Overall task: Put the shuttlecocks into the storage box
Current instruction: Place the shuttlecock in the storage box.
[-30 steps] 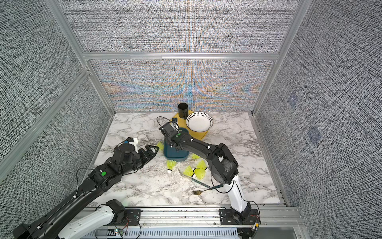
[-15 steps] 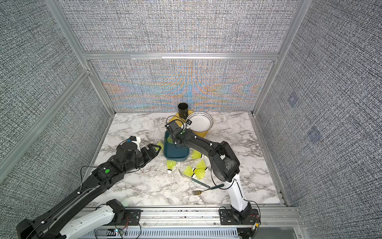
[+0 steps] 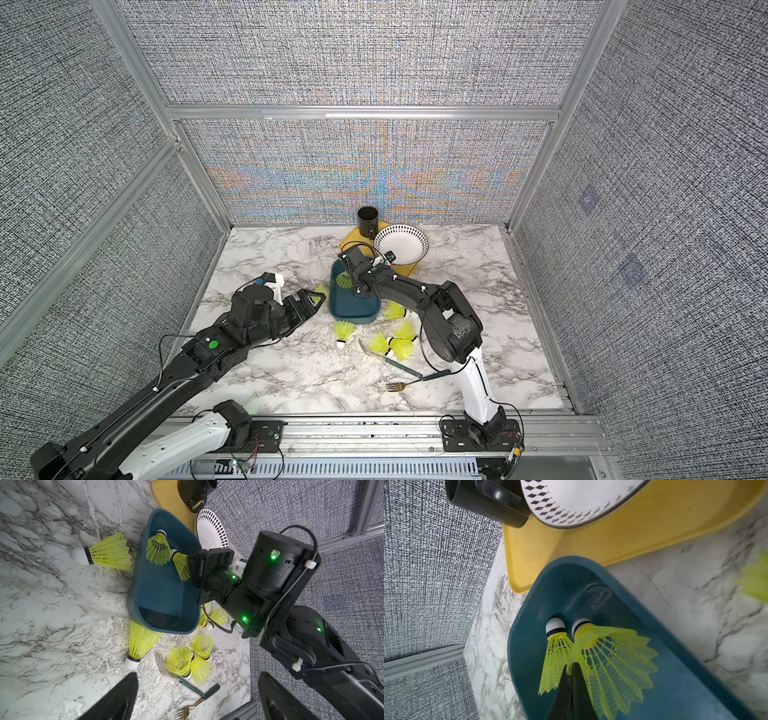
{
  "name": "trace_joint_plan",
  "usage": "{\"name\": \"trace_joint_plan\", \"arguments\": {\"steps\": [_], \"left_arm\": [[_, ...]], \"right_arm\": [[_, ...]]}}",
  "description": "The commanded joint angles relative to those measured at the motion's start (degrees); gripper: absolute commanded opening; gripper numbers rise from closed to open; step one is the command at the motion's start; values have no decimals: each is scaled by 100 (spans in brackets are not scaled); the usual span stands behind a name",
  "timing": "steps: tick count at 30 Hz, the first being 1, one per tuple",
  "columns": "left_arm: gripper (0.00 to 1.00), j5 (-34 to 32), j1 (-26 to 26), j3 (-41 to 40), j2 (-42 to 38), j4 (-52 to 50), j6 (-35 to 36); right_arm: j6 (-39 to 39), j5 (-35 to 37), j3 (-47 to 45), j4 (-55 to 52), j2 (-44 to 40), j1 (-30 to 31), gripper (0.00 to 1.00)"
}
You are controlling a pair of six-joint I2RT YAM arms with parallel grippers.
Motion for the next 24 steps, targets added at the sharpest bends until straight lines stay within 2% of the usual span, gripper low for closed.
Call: {"name": "trace_joint_plan", "arguments": {"steps": [1,3,7,13,16,20,24], "left_arm": [[94,-179,22,37,28,142,347],[97,77,300,110,261,216,463],[95,1156,1164,427,1155,392,453],[95,2133,1867,1423,2357,-30,724],[95,2584,2203,1676,2758,-27,658],[95,3472,2520,2176,3501,-406,924],[94,3517,2521,2455,3686,-518,1037]], "right_arm": [[453,-60,-156,485,-14,-56,0],[518,-62,-217,571,-45,-79,0],[609,-119,-436,899,-116,-118,0],[712,-158,-475,1075,-93,-132,0],[763,-168,-467,1126,-84,-146,0],[840,-226,-493,1139,-34,-180,0],[908,-273,-598,1284,-16,-213,0]]}}
